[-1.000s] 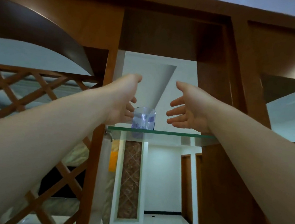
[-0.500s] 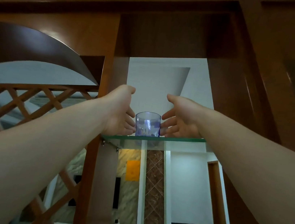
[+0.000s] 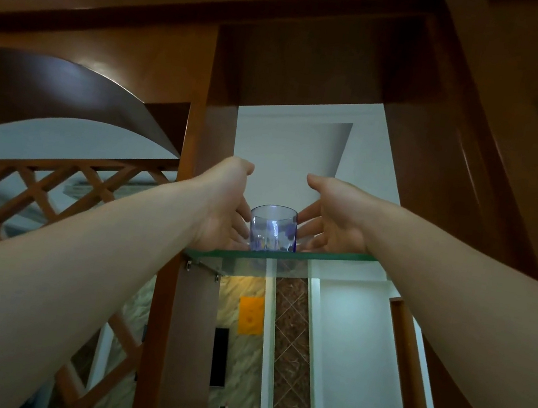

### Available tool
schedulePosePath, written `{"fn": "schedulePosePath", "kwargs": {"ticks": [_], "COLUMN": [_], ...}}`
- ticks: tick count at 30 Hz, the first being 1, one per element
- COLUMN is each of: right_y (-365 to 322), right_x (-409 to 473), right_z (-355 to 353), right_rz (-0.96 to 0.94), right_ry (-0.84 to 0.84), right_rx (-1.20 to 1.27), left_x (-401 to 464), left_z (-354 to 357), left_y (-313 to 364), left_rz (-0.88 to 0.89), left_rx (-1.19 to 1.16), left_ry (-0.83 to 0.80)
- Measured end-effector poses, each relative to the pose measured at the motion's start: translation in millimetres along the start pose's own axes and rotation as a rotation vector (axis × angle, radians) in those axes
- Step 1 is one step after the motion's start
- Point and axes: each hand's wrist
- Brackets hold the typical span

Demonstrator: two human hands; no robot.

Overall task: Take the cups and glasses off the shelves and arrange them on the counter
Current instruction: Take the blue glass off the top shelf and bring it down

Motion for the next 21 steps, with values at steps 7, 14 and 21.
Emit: {"fn": "schedulePosePath", "kwargs": {"ticks": [7,14,21], "right_y": [1.2,-2.2,-8.2], "right_x": [-5.2,-23.4,-52.0], "right_z": [-2.1,-4.5,-17.7], "right_rz": [-0.039,-0.123,-0.271], "right_ry": [0.018,0.051,0.122], "right_rx": [0.043,0.140,0.173], "left_x": [-1.1,-10.4,-27.6], "left_z": [2.0,3.0,18.2], "left_y": [3.5,14.7,23.0], "left_rz": [0.004,0.088,0.202], "left_rx": [-0.061,-0.047,-0.107], "left_ry": [0.012,0.077,0.124]}}
Point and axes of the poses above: each hand's wrist, its own x-axis towards the middle knuckle, its own z-axis out of the palm, y = z × x, and after that the axes turned 5 degrees about x, right-handed
